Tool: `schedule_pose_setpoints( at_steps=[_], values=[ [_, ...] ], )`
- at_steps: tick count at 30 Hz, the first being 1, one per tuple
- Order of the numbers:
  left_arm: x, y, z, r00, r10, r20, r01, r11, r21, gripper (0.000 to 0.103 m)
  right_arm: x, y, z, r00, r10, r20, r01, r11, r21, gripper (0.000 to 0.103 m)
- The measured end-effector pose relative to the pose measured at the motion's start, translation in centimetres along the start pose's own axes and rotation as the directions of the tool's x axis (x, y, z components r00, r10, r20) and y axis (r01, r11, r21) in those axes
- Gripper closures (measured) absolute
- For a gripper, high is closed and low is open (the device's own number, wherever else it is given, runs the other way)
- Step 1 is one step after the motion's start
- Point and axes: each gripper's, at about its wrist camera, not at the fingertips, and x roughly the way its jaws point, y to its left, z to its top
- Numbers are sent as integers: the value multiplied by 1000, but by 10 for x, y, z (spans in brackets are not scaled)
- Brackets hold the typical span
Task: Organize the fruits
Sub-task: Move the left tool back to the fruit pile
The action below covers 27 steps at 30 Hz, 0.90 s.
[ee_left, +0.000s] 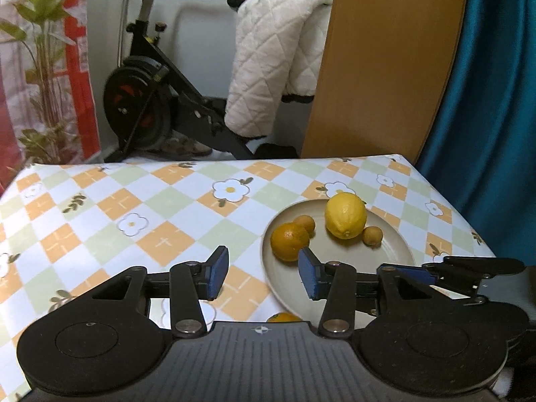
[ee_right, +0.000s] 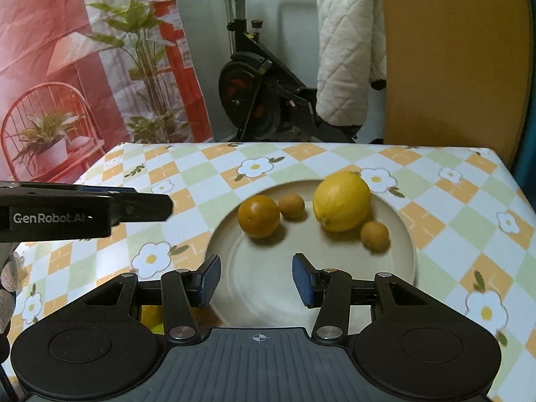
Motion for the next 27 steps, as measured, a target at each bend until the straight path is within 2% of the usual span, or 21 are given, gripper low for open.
schedule_pose_setpoints(
  at_steps=[10, 17, 27],
  values=[
    [-21, -7, -16, 1000, 13, 17, -14, 1000, 14, 54, -23, 21, -12, 1000, 22, 9, -22, 998, -52, 59],
    [-38, -8, -25, 1000, 2, 26, -2, 1000, 4, 54, -36, 27, -18, 999, 43, 30, -42, 998, -48, 59],
    [-51, 5, -44, 1000, -7, -7, 7, 999, -35, 54, -47, 23, -37, 999, 37, 38, -37, 999, -1, 59]
  ],
)
